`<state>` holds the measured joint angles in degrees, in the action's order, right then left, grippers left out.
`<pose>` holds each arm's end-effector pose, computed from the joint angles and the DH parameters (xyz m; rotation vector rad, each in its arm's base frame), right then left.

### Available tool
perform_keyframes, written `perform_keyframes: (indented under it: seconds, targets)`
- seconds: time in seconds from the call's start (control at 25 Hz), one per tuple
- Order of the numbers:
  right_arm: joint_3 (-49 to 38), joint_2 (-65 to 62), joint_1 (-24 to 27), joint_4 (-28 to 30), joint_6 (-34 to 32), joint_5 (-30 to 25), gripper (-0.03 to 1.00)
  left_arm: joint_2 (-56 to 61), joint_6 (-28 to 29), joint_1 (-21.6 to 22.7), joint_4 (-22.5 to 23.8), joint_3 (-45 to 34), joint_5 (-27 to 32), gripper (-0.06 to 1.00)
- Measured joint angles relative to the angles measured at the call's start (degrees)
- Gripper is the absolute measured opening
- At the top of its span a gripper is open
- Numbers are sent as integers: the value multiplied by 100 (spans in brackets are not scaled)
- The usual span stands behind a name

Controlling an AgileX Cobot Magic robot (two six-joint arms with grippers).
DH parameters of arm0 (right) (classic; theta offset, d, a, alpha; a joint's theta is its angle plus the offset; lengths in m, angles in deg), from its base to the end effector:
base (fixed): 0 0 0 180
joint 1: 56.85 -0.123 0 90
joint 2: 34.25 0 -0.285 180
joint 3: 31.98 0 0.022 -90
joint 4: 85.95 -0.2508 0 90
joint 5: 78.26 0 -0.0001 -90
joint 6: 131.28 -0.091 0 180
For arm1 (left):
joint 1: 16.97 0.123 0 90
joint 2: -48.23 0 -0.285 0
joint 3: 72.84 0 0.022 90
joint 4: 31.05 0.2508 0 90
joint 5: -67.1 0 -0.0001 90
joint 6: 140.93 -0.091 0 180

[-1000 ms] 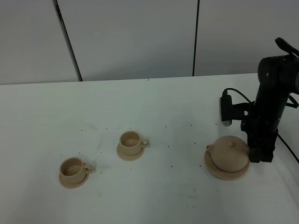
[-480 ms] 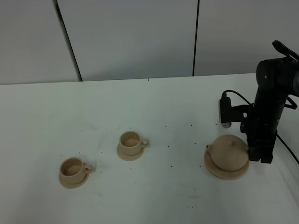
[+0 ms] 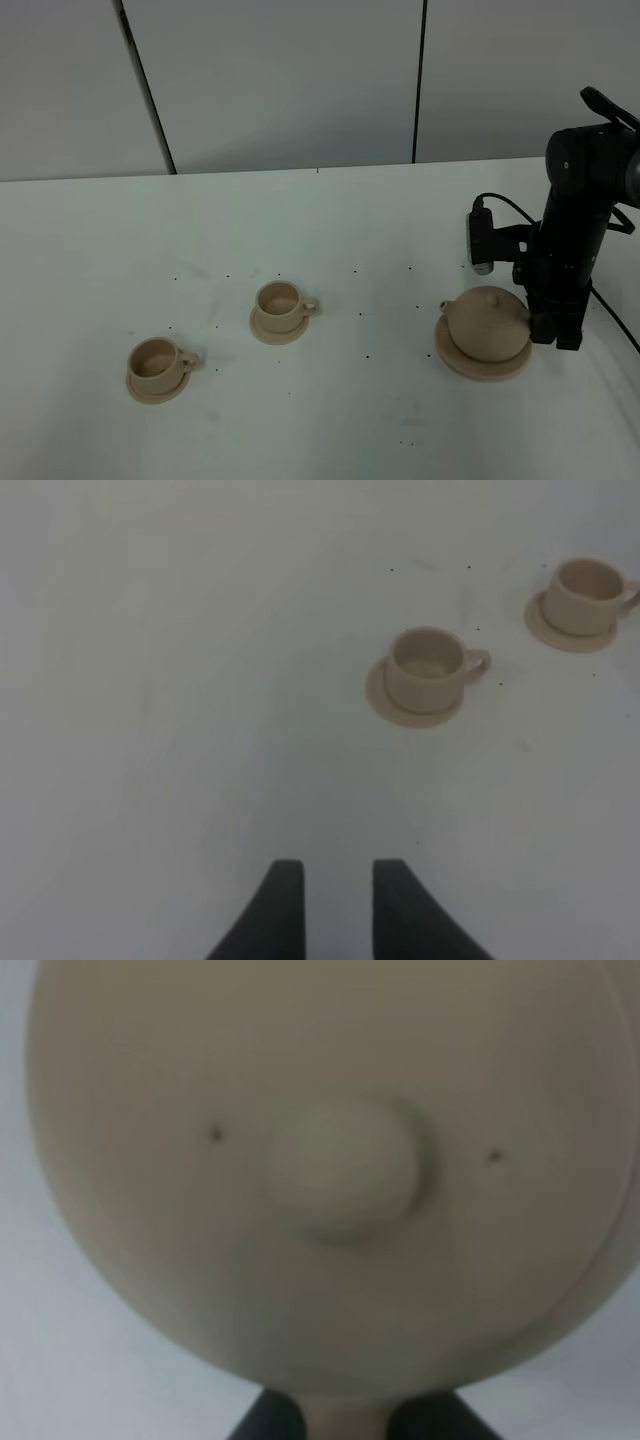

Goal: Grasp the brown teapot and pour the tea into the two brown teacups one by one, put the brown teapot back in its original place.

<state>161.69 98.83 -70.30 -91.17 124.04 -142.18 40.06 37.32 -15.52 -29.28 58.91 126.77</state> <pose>0.4055 0.1046 0.1366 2.1410 -2.2824 -0.1551 -0.0037 0.0023 0.2805 0.0043 2.0265 0.0722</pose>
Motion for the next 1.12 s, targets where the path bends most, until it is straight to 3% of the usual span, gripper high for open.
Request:
perform_keyframes:
  seconds: [1.12]
  targets:
    - [0,-90,0,-254,-5,34,9,0,0,0,0,0,0,24]
